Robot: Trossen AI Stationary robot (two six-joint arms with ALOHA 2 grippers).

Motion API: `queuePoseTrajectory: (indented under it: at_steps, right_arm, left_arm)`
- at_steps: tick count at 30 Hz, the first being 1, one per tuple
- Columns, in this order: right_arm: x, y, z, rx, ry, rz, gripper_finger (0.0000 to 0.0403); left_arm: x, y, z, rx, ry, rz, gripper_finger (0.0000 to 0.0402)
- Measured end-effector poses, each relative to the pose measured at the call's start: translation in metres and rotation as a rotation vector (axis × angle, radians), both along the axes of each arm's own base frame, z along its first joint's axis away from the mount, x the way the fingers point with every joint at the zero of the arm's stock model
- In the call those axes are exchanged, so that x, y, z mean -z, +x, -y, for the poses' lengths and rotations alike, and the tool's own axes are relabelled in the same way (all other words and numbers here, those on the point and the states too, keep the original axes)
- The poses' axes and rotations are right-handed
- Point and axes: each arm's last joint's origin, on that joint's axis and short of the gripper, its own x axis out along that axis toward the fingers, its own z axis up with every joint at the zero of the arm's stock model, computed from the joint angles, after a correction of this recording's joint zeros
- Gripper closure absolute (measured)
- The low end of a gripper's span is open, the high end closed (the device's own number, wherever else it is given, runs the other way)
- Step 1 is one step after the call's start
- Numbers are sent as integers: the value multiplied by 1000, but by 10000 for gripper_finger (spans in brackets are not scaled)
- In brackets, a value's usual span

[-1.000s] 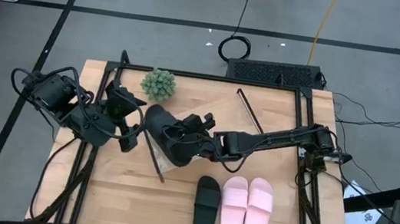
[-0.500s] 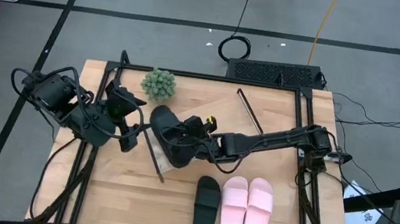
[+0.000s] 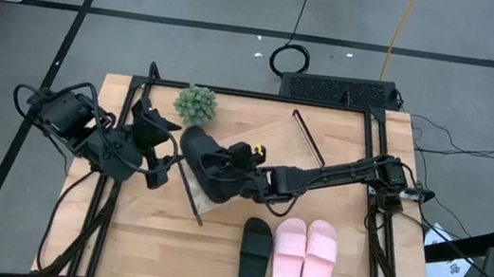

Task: Pick and place slides into the shelf
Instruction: Put the left black slide on the shelf

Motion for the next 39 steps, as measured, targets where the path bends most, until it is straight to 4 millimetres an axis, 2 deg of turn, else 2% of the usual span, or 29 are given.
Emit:
queuePoseTrajectory:
  at_steps: [17, 28, 39]
  right_arm:
    - [7, 2, -5, -41, 5, -30, 403]
    - [23, 7, -8, -58, 19, -68, 403]
    - [23, 6, -7, -36, -14, -86, 403]
  left_arm:
    - [0, 0, 0, 1, 0, 2, 86]
    - [0, 0, 0, 7, 11, -1, 89]
    - [0, 0, 0, 8, 17, -1, 84]
